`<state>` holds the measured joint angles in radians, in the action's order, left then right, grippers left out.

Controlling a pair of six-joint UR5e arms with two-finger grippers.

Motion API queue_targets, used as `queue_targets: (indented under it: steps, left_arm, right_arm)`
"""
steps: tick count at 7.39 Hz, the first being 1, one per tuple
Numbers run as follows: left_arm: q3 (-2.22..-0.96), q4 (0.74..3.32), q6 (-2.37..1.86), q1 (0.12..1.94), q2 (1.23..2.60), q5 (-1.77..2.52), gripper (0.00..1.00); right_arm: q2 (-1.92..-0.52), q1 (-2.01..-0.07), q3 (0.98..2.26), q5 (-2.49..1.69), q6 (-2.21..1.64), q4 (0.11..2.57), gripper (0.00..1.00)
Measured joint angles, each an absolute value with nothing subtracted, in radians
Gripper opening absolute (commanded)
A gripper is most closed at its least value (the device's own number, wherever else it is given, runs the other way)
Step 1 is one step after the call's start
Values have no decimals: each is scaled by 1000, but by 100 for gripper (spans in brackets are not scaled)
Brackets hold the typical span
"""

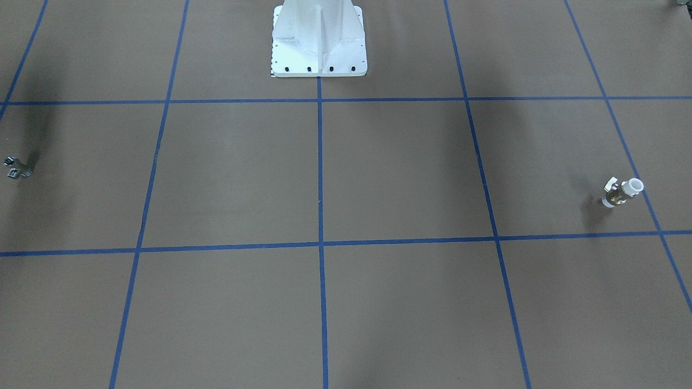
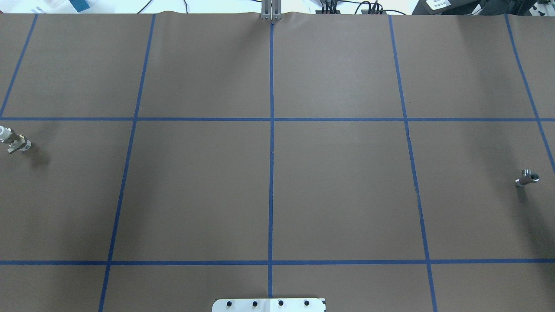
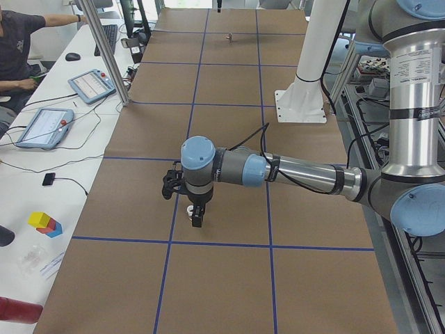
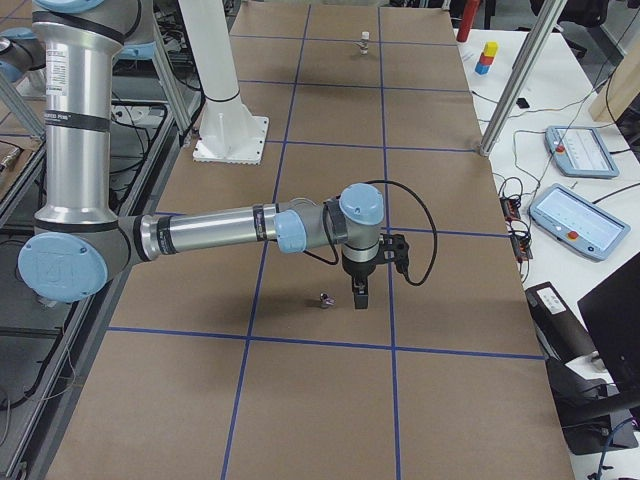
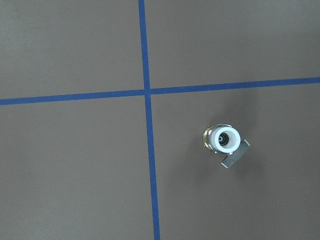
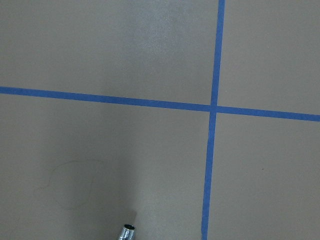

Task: Assemble PPR valve and pipe with both arms

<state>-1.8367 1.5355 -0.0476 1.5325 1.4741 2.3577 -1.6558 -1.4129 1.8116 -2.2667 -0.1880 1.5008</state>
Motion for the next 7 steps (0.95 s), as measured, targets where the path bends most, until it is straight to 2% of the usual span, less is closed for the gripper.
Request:
queue_targets:
  steps: [7]
  left_arm:
    - [-1843, 1536, -48, 1531, 1472, 2367, 100]
  right_arm:
    - [-1665, -1413, 1825, -2273, -187, 1493, 100]
